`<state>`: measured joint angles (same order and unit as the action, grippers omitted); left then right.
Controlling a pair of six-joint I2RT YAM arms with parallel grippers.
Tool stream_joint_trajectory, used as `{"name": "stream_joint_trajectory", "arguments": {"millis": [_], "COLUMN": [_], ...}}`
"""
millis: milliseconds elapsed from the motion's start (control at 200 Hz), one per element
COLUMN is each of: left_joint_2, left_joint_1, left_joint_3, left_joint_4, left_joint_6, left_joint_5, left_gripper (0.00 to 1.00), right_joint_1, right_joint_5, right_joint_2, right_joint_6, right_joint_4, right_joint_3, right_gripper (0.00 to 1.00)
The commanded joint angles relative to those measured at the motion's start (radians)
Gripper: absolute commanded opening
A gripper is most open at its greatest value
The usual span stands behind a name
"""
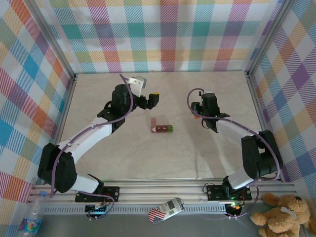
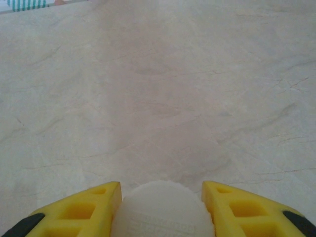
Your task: Sort the pills into containers
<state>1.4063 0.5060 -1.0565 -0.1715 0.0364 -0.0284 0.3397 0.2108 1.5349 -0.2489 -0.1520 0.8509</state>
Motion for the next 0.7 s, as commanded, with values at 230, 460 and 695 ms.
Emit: {"name": "stream_joint_trajectory", "arguments": {"millis": [230,460,695], "left_joint_2": [-0.037,0.070,0.110], "left_joint_1": [-0.037,-0.044,-0.047], "left_joint_3": [0.030,-0.174,-0.181], "left_joint_4": [0.023,0.324,0.299], "left_joint_6": [-0.078,-0.105,-0.136], "left_joint_5": [0.099,-0.019,-0.025], "left_gripper": [1.00,1.00,1.00], "right_joint_1": [0.040,0.054,0.055], "right_joint_5": [0.065,0.074,0.057], "right_joint_2": [0.063,0.048,-0.073], "right_joint_6": [-0.071,-0.100,-0.096], "right_joint_4": [-0.106,-0.078,0.052], "right_joint_3": [-0.068,-0.088,-0.031], "right_gripper": [0.33,0.57,0.72]}}
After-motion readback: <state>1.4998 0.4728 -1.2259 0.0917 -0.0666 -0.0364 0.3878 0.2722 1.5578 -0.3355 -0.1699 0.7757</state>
